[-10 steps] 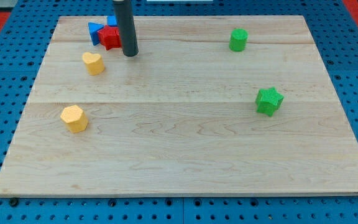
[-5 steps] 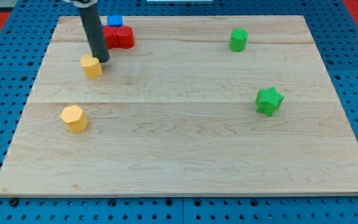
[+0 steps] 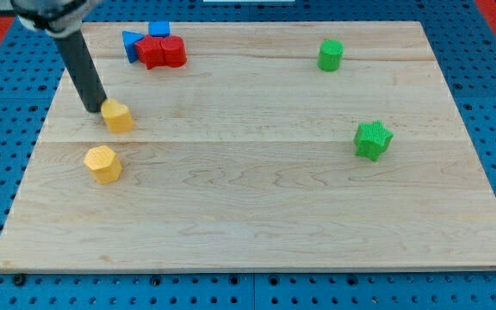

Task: Slide the yellow heart to the center

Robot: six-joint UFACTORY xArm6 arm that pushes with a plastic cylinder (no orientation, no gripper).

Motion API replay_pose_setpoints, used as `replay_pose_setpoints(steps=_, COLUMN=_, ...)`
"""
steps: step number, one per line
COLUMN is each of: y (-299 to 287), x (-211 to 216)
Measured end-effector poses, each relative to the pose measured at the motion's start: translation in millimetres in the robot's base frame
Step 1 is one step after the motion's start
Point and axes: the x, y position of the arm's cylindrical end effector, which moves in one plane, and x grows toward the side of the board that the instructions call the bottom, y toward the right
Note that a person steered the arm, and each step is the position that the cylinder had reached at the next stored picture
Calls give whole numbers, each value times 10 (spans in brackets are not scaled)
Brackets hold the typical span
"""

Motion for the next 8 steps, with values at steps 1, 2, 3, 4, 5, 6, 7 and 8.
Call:
replay_pose_setpoints(steps=1, y=378, x=214)
replay_pose_setpoints(steps=2, y=234, x=119)
replay_pose_setpoints(steps=3, y=53, x=-213)
replay_pose_setpoints(steps=4, y=68, x=-157)
replay_pose_setpoints(steps=5, y=272, x=367)
replay_pose_setpoints(steps=6, y=742, x=367)
replay_pose_setpoints(steps=7, y=1263, x=367)
replay_pose_setpoints(steps=8, y=1295, x=367)
